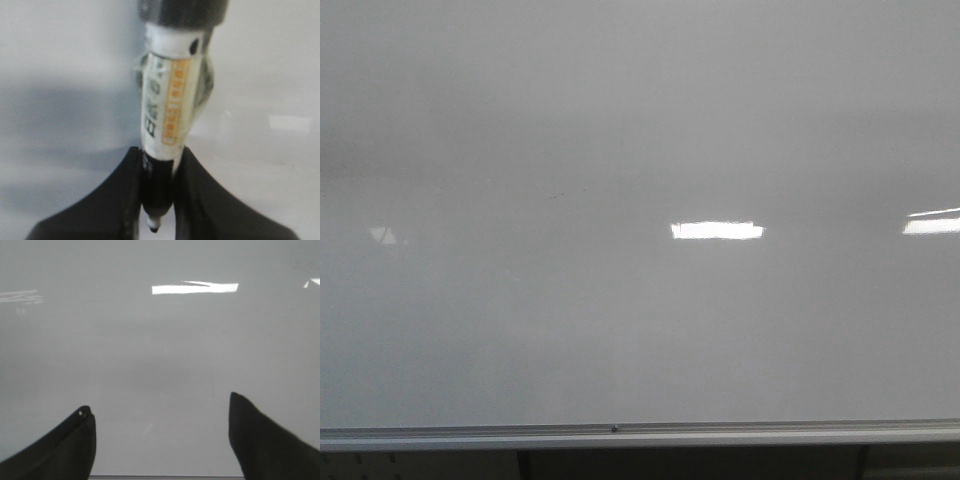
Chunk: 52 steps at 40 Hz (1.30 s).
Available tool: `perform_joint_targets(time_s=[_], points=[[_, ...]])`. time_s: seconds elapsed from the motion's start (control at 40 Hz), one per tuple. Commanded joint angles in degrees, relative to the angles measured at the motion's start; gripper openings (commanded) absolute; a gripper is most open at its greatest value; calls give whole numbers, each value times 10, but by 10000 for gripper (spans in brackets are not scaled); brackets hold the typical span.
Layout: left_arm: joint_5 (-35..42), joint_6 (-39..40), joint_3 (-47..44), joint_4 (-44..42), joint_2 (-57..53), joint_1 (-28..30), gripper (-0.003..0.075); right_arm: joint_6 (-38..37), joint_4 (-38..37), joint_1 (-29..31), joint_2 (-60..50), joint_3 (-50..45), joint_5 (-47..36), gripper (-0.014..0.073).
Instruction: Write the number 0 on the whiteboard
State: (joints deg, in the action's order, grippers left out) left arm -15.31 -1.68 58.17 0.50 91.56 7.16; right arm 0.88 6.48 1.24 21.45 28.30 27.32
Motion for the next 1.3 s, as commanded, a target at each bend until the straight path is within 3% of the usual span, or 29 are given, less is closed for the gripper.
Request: perform_joint_targets(time_s=[0.0,0.2,0.45,0.599,0.699,0.874,1.074,1.274], points=[[10,4,19,5,-43,-3,-19,1,2,4,9,20,-43,573],[-111,-43,20,28,-108,-65,-18,1,2,4,17,27,-32,573],[-276,-300,20,257,-148,-201,-19,1,8,0,109,85,41,573],[-355,-393,20,355,-149,-279,-19,22,36,-23,171,130,91,573],[-394,-449,20,394,-149,-341,-19,81,101,-55,222,174,141,573],[-458,-495,20,420,-149,-427,-19,249,294,-113,314,258,263,573],[-466,-501,20,421,-149,-462,-19,369,449,-135,386,301,373,573],[-467,-501,20,428,-149,-467,-19,412,514,-155,442,307,408,573]])
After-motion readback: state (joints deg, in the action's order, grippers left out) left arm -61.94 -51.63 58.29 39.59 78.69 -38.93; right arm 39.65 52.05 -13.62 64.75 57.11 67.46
